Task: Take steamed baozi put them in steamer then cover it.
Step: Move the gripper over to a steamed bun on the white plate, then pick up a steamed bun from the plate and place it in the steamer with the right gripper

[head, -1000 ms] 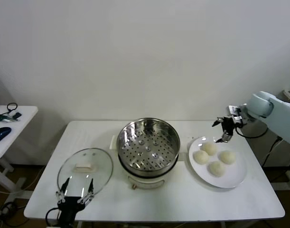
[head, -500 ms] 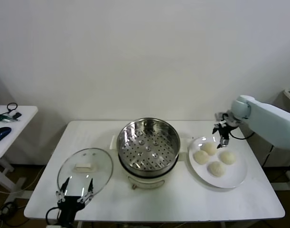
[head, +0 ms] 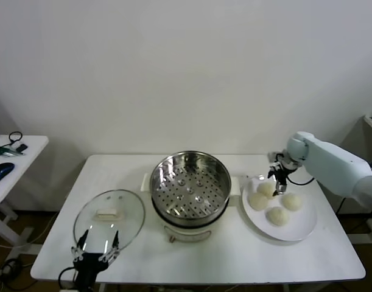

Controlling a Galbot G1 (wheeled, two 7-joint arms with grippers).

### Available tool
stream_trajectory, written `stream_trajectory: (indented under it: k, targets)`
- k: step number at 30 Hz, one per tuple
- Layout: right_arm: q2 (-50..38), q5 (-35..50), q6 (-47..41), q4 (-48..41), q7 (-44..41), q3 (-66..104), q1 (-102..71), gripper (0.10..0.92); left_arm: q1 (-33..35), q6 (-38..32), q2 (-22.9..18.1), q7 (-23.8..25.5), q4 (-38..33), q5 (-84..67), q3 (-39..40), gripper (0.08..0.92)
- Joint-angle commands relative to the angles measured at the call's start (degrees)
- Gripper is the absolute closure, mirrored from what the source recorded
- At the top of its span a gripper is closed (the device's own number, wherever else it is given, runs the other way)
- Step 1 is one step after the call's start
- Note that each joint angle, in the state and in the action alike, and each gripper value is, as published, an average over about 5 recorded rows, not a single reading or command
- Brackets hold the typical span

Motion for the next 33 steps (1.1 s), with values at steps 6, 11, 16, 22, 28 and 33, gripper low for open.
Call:
stream_trajectory:
  k: [6, 11, 16, 22, 28, 33]
  targets:
    - [1.6, -1.5, 0.7, -3.4, 0.8, 2.0, -1.8, 0.318, -0.1, -0.1, 0.0, -0.1, 0.3, 0.0, -0.1, 0.177]
    - [1.7, -1.4, 1.2, -3.1, 0.8, 2.0, -1.7, 0.366, -0.1, -0.1, 0.0, -0.1, 0.4, 0.0, -0.1, 0.177]
    - [0.2, -0.5, 2.3, -0.1, 0.4, -0.1, 1.8, 0.371, 0.0, -0.2, 0.1, -0.2, 0.4, 0.0, -0.2, 0.177]
    - [-3.6, 2.9, 5.1, 8.8, -1.4, -9.7, 12.9, 0.371, -0.1, -0.3, -0.1, -0.2, 0.2, 0.0, 0.0, 0.177]
    - [-5.3, 8.0, 11.0, 22.5, -3.5, -22.6, 33.9, 0.372, -0.1, -0.5, 0.0, -0.2, -0.2, 0.2, 0.1, 0.177]
    - [-1.7, 11.9, 18.5, 32.2, -5.0, -26.0, 49.3, 0.372, 0.0, -0.8, 0.0, -0.2, -0.3, 0.4, 0.4, 0.177]
